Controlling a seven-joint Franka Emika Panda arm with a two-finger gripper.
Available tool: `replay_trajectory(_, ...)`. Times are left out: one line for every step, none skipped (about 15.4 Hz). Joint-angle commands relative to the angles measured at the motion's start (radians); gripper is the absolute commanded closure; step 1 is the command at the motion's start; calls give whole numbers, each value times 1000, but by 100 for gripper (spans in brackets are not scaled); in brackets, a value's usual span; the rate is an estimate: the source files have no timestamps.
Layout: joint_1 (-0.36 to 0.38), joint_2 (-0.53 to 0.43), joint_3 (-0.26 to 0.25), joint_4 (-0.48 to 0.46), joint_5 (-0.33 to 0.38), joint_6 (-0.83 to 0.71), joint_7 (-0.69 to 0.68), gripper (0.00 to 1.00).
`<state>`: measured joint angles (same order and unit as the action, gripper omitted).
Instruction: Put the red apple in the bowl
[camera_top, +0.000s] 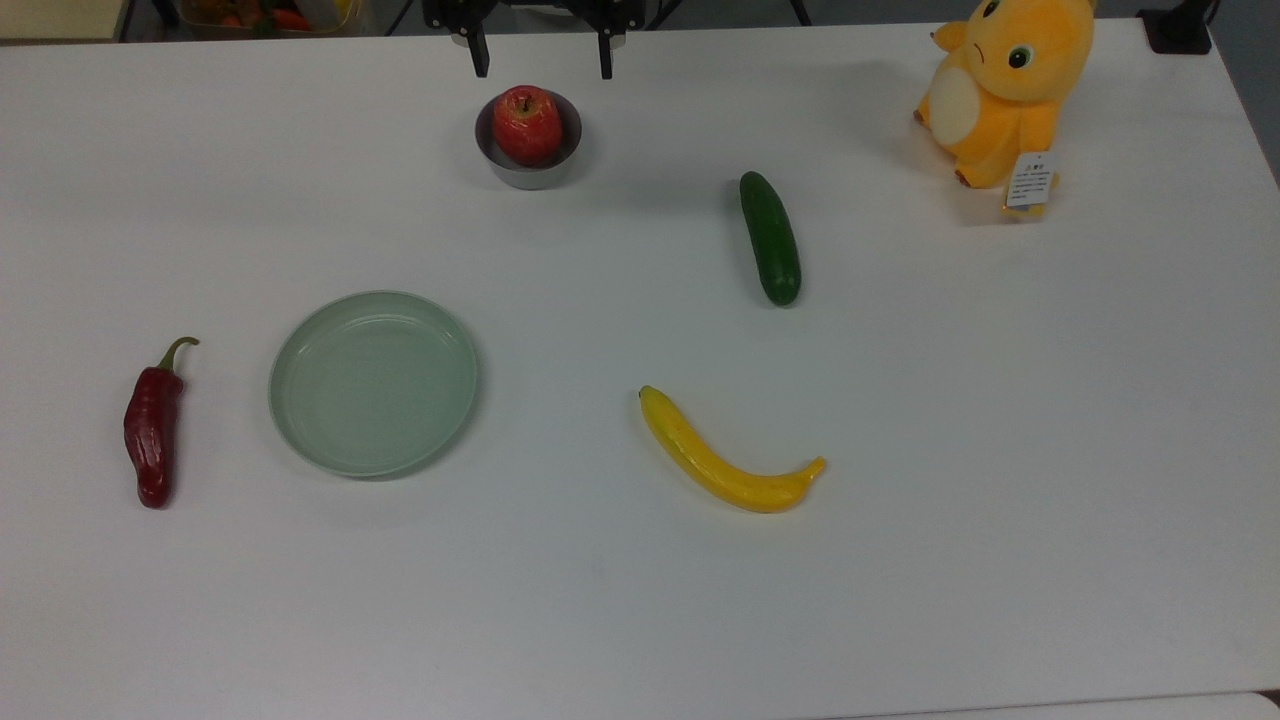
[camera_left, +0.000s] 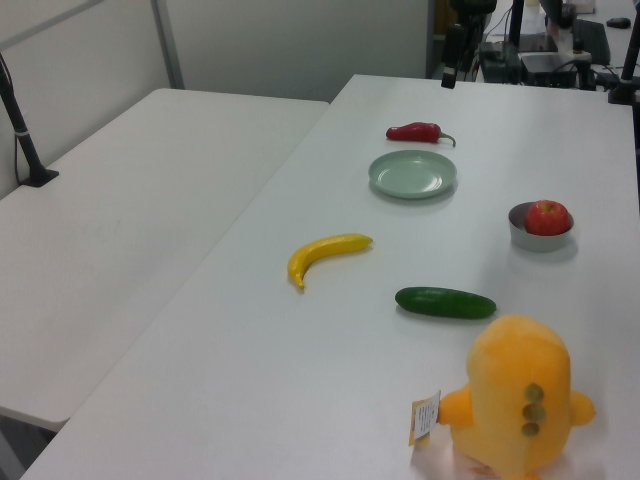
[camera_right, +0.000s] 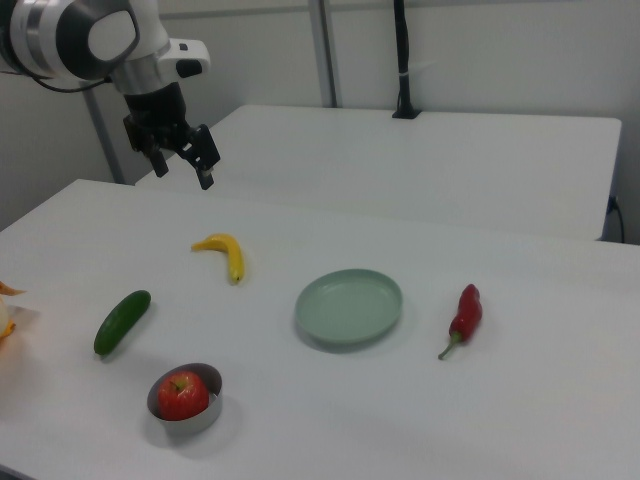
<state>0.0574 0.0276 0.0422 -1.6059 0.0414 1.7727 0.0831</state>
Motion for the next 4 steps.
replay_trajectory(18, -2, -13, 9, 8, -3, -20, 0)
replay_trajectory(18, -2, -13, 9, 8, -3, -20, 0)
replay_trajectory(19, -2, -13, 9, 8, -3, -20, 0)
replay_trajectory(19, -3, -13, 9, 8, -3, -20, 0)
